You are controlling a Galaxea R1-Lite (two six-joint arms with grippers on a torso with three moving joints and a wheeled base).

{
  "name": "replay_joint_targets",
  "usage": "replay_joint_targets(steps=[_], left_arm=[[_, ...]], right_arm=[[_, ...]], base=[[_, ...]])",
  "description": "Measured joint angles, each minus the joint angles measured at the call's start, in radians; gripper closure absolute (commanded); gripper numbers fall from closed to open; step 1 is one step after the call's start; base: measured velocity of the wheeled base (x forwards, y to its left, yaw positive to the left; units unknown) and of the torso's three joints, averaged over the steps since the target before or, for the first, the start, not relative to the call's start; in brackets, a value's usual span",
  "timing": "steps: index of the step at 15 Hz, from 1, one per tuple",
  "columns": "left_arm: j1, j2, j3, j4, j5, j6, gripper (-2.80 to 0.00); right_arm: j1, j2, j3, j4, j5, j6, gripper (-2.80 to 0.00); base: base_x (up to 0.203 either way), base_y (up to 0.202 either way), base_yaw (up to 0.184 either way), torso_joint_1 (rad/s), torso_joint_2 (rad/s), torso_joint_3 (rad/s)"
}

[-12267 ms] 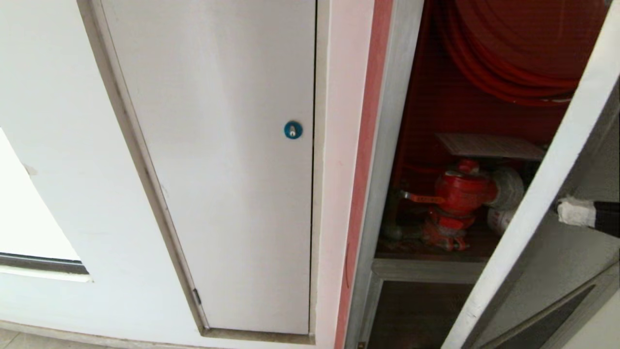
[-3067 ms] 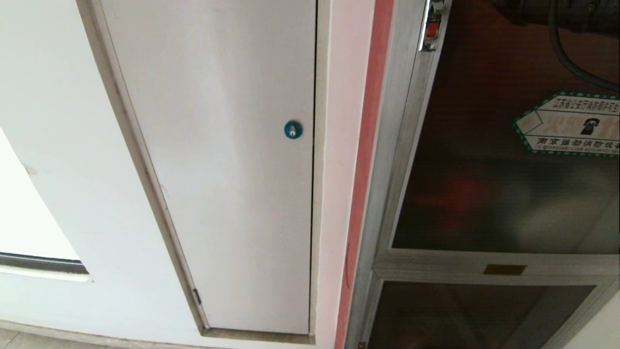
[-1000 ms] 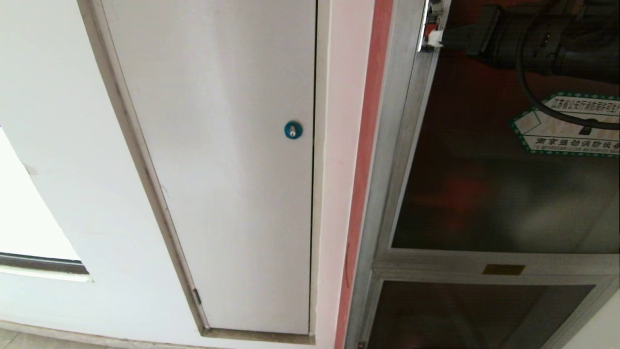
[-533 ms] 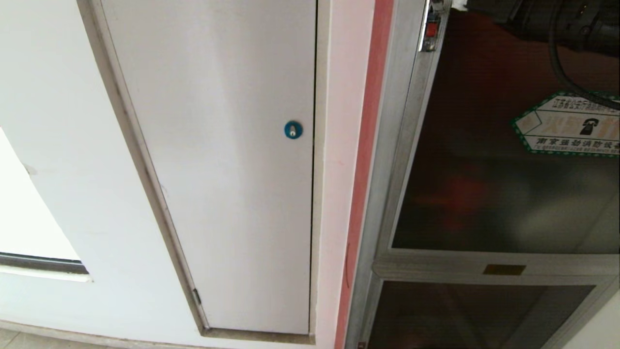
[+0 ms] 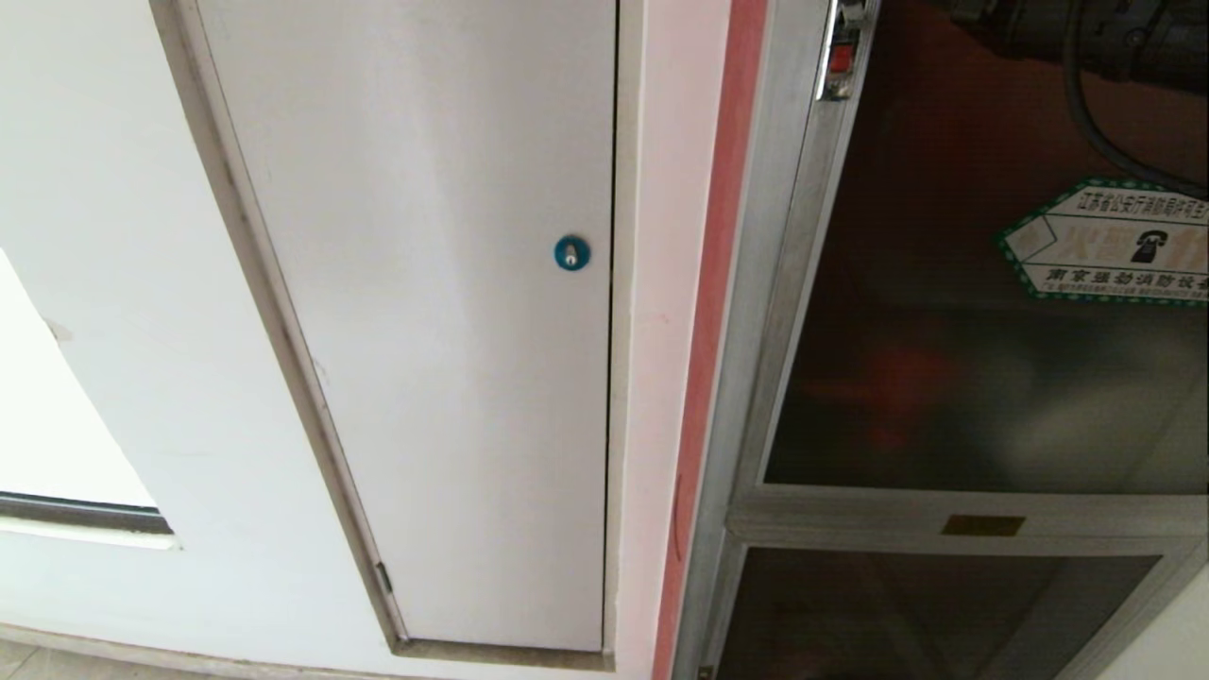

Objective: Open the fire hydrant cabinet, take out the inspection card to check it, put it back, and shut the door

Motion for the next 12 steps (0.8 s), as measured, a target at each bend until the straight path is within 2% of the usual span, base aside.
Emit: replay_joint_targets(steps=[12], left_arm=[[0.000, 0.000, 0.000, 0.000, 0.000, 0.000, 0.00]], right_arm=[[-0.011, 0.043, 0.002, -0.002, -0.004, 0.002, 0.00]], base=[[0.000, 0.000, 0.000, 0.000, 0.00, 0.000]])
